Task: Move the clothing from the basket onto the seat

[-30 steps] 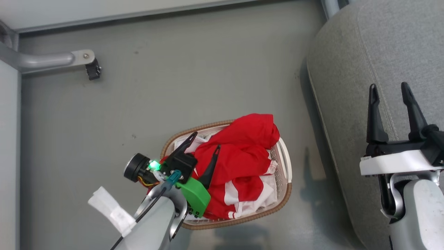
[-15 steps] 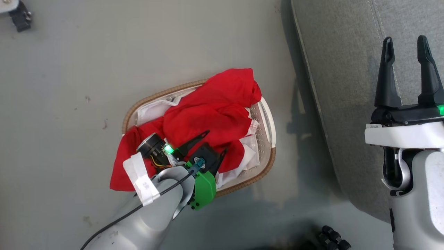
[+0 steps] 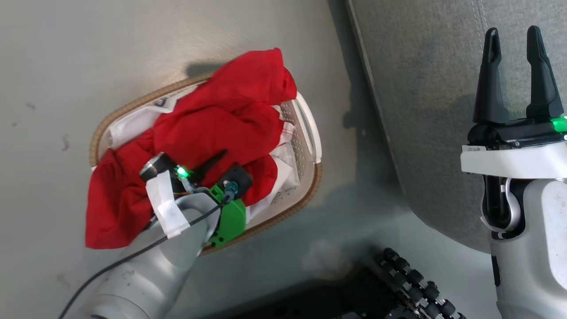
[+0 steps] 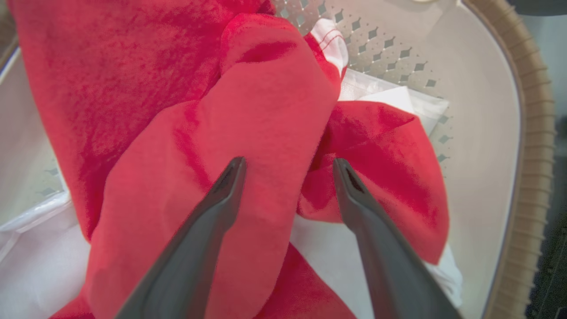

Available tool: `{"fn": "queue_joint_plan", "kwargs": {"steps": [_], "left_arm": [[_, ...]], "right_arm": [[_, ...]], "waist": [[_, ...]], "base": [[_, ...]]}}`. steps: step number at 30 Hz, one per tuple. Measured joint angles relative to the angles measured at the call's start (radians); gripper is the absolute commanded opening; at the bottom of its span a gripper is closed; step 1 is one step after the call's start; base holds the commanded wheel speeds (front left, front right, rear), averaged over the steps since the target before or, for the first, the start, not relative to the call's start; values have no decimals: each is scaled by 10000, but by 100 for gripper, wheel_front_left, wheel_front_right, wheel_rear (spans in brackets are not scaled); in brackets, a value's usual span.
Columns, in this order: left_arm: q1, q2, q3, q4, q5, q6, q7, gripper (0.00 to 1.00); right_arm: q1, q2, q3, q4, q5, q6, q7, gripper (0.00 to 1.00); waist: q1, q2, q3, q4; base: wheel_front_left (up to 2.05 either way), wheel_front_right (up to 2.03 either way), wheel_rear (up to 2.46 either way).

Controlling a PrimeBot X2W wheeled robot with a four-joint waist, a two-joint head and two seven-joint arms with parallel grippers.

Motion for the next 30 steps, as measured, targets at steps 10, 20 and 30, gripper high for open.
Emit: {"fn": "queue_joint_plan", "kwargs": {"steps": [10, 20, 30], "left_arm": [[-546, 330, 35, 529, 155, 1168, -88, 100], [-661, 268, 349, 65, -382, 1162, -130, 0], [-23, 761, 1137, -2220, -907, 1009, -132, 0]], "right_arm": [[-94, 4, 109, 6, 284, 0, 0, 100], [-138, 8, 105, 107, 297, 0, 0, 100], [-86, 12, 29, 297, -190, 0, 0, 100]], "waist": [[0, 0, 619, -626], [-1, 0, 597, -569], [-1, 0, -89, -175]], "base": [[0, 0, 0], [0, 0, 0], [0, 0, 0]]}}
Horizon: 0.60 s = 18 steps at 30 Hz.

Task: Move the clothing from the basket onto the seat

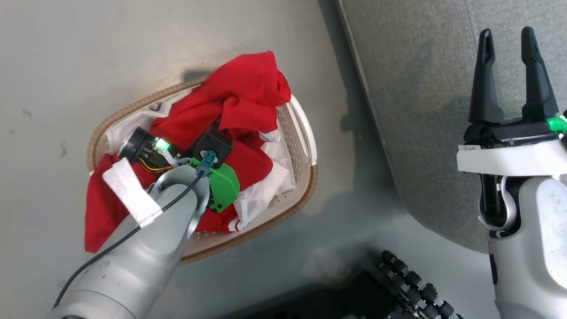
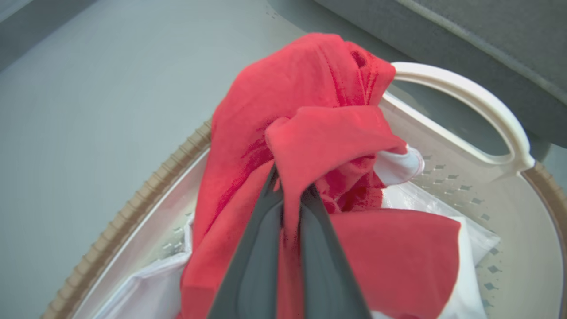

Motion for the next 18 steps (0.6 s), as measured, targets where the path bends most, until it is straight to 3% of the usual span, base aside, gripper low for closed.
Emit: {"fn": "queue_joint_plan", "kwargs": {"steps": [9, 18], "left_arm": [[768, 573, 435, -2207, 117, -15, -2, 0], [1419, 779, 625, -3714, 244, -182, 0, 0]], "right_arm": [[531, 2, -94, 347, -639, 2, 2, 100], [1430, 0, -92, 838, -1133, 0, 0, 100]], "waist": [[0, 0, -1154, 462], [-1, 0, -2767, 909]], "base": [[0, 0, 0], [0, 0, 0]]}}
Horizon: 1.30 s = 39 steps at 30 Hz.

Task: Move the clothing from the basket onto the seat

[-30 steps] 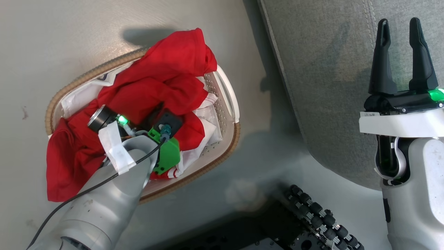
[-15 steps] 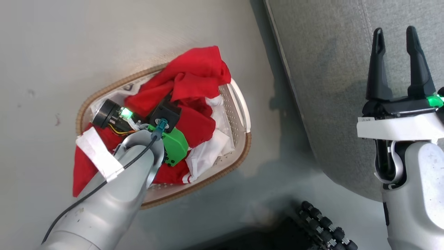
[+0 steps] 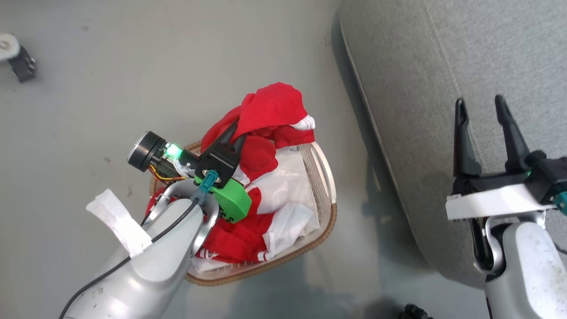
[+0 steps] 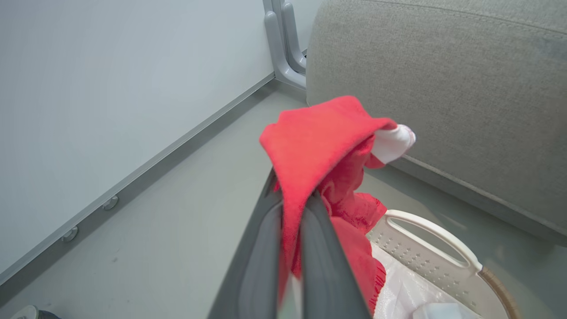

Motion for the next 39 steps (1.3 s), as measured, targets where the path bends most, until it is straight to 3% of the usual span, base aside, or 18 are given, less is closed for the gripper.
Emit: {"fn": "queue_joint_plan", "kwargs": {"steps": [10, 22, 31, 39], "left_arm": [[146, 324, -117, -725, 75, -384, 157, 0], [-1699, 571, 468, -2075, -259, -550, 1590, 0], [-2516, 587, 784, -2704, -593, -591, 2445, 0], [-2685, 171, 525, -2918, -698, -581, 2794, 0]], "right_arm": [[1102, 2, 314, 439, -263, 0, 0, 100], [1570, 0, 1331, 809, -447, 0, 0, 100], [1296, -2, 2564, 1064, -660, 2, 0, 100], [322, 0, 4013, 1329, -1124, 2, 0, 100]], "waist": [[0, 0, -2091, 336], [-1, 0, -4075, 560], [-1, 0, -4727, 512], [0, 0, -4937, 615]], "base": [[0, 0, 0], [0, 0, 0], [0, 0, 0], [0, 0, 0]]}}
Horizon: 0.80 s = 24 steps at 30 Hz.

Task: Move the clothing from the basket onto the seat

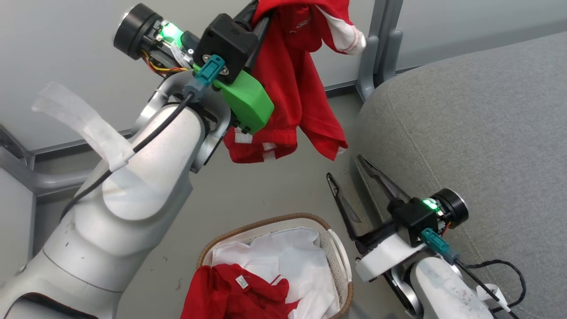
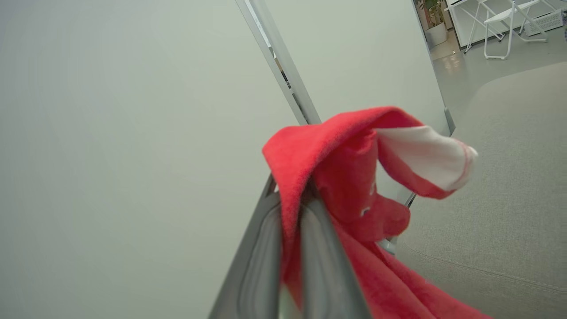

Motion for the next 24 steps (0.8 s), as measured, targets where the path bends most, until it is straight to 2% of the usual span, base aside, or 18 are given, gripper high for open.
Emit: {"fn": "queue_joint_plan", "kwargs": {"steps": [7, 15, 22, 23, 24], "left_arm": [[1, -328, -372, -245, -157, -86, 313, 0], [122, -575, -732, -736, -297, -146, 623, 0], [417, -570, -803, -953, -468, -127, 685, 0], [496, -546, -788, -941, -525, -105, 683, 0], [569, -520, -782, -915, -548, -44, 648, 0]], "right_arm": [[-884, 6, 961, 920, -562, 0, 0, 100], [-1767, -4, 642, 1352, -1149, 0, -2, 100], [-2173, 0, 644, 993, -953, 0, -4, 100], [-2175, 2, 650, 955, -861, 0, -4, 62], [-2179, 0, 642, 917, -767, 0, -4, 35]], "waist": [[0, 0, -113, 231], [0, 1, -155, 498], [0, 0, -129, 621], [0, 0, -119, 626], [0, 1, -108, 628]], "base": [[0, 0, 0], [0, 0, 0], [0, 0, 0], [0, 0, 0], [0, 0, 0]]}}
